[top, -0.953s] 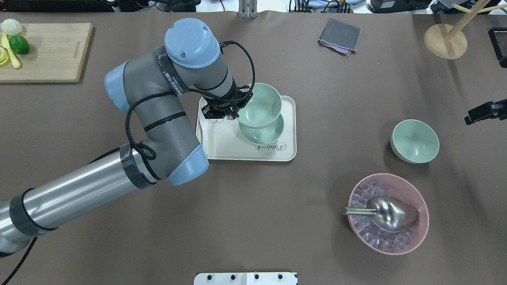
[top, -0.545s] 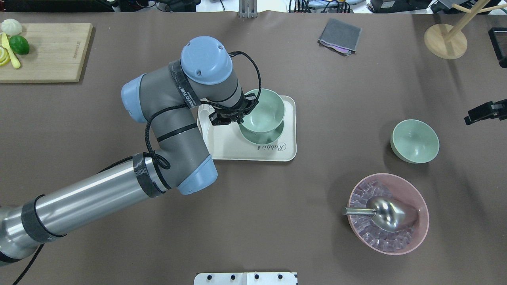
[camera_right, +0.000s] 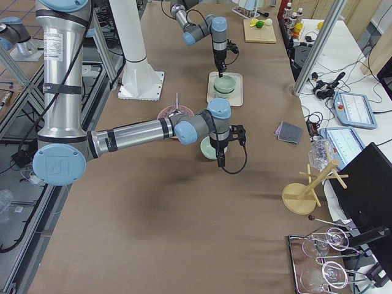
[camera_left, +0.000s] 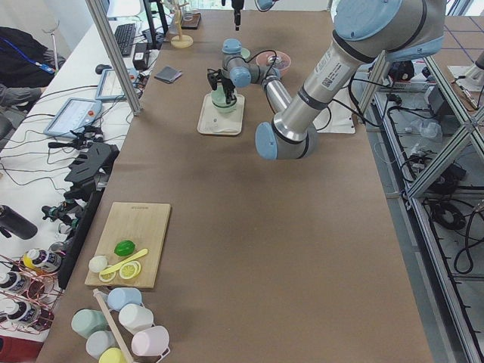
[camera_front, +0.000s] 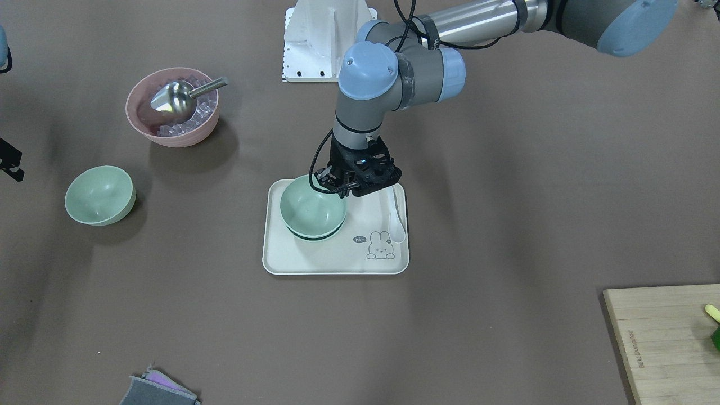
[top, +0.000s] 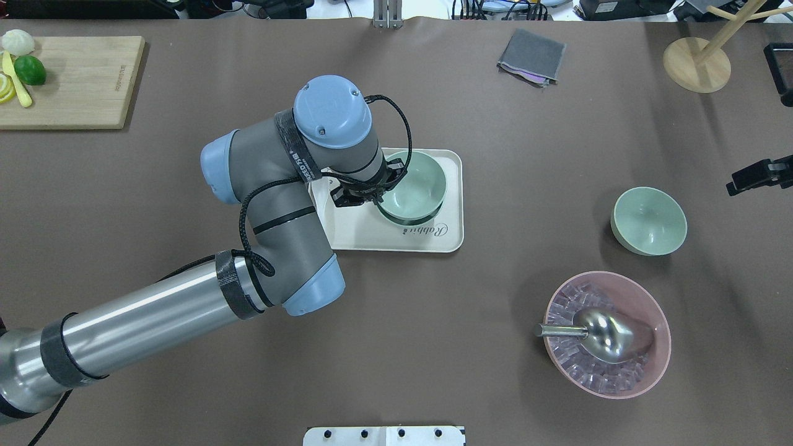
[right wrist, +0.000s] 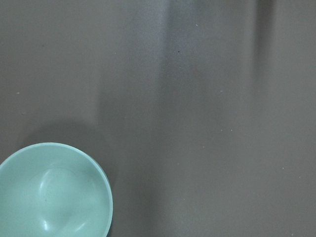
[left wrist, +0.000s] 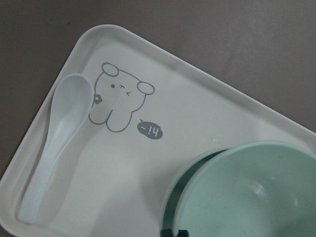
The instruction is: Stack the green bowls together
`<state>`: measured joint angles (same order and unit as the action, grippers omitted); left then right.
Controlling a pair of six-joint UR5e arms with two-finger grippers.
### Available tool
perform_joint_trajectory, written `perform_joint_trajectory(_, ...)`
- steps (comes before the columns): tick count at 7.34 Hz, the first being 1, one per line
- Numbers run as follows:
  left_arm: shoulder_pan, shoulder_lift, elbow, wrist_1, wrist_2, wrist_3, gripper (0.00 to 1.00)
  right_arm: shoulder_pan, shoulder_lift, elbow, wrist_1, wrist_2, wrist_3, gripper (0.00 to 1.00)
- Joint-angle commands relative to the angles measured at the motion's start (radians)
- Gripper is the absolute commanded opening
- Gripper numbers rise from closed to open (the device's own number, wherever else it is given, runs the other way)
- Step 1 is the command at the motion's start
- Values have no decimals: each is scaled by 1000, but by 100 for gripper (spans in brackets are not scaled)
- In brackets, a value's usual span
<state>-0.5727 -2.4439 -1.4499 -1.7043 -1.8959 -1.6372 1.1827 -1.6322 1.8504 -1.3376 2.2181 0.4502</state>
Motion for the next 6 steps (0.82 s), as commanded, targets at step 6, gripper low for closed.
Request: perform_joint_trajectory(6,17,-1,23,-17,23,-1,0,0,3,-2,0,0,1,100)
